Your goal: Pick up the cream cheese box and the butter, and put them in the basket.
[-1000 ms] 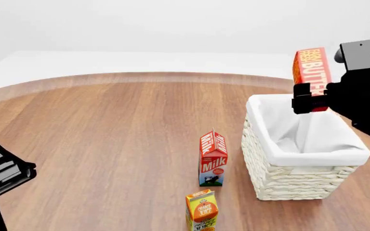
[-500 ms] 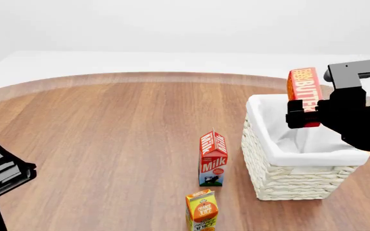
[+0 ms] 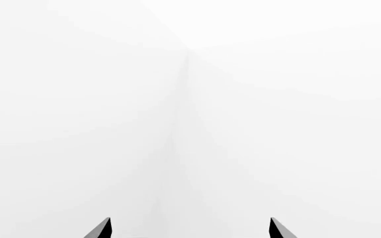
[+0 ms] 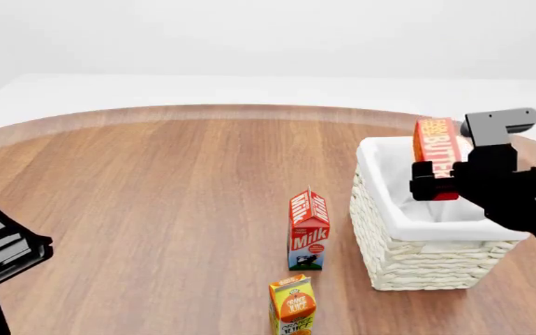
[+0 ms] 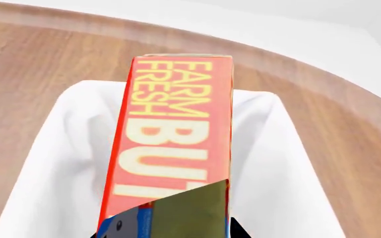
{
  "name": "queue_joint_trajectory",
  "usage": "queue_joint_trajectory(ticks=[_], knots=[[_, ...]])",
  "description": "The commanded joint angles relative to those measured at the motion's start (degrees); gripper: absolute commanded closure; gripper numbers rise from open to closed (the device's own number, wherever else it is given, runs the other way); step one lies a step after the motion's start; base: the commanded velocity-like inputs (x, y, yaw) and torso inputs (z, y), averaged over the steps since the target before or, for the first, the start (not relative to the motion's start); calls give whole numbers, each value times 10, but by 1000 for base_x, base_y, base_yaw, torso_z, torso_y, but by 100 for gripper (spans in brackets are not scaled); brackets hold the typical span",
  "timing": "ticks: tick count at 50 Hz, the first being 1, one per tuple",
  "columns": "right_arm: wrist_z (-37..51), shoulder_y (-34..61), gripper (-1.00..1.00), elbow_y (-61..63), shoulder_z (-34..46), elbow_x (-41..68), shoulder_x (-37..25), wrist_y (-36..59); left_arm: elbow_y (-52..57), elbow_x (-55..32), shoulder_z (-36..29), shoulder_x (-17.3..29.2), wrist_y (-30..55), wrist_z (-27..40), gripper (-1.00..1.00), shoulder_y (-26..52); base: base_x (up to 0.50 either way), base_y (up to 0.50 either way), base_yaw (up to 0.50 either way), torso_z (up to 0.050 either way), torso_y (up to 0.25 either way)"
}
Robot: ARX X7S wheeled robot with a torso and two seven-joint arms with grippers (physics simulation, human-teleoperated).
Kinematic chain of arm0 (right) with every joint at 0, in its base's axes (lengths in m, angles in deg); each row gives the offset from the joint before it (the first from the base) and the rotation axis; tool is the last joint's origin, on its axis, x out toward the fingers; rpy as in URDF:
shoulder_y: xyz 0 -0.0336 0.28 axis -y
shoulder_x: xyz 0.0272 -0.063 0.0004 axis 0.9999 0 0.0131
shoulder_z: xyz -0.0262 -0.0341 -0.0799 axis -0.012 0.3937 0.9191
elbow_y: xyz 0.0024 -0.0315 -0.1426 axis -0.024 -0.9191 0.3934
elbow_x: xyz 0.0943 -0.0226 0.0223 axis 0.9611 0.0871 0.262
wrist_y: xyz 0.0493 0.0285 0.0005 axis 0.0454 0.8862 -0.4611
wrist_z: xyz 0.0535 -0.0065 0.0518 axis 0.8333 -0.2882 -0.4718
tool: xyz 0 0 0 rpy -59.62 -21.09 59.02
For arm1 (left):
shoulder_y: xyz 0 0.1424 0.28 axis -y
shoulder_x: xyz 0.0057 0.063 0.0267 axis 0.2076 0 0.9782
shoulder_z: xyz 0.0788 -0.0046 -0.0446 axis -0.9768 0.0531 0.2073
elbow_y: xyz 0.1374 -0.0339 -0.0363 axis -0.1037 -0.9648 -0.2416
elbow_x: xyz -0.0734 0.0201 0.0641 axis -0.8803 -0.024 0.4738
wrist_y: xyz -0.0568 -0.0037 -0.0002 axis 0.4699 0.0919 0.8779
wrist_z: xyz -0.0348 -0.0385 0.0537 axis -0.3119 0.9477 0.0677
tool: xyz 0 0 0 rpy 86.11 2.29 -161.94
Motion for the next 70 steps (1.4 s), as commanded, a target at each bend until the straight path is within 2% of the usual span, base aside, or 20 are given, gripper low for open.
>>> queue_joint_trajectory(ticks=[1,29,30,47,53,57,63,67,68,70], knots=[[-15,7,100,13,-23,-41,3,3,-4,13,12,-11,-2,-12,-100,1,0,0,0,0,10],[-20,-4,100,-7,-17,-56,1,-13,-5,13,11,-11,-2,-12,-100,1,0,0,0,0,1],[-21,-3,-100,-11,-17,-57,2,-14,-5,14,10,-11,-2,-12,-100,1,0,0,0,0,0],[-22,-4,-100,-7,-17,-60,1,-16,-5,13,10,-10,-2,-11,-100,2,0,0,0,0,0],[1,-12,-100,47,-29,-42,-20,-5,-3,13,10,-10,0,-11,-100,2,0,0,0,0,0],[24,-36,-100,134,-54,-1,-53,-1,-5,13,9,-10,-1,-11,-100,3,0,0,0,0,0],[123,-131,-100,353,-129,105,-158,-29,-3,12,9,-10,-2,-11,-100,1,0,0,0,0,0],[199,-242,-100,489,-191,164,-242,-126,-1,13,8,-10,-2,-11,-100,-1,0,0,0,0,0],[229,-293,-100,521,-225,197,-269,-189,2,15,7,-10,-1,-11,-100,-2,0,0,0,0,0],[245,-335,-100,550,-252,214,-296,-241,7,17,7,-9,1,-10,-100,-3,0,0,0,0,0]])
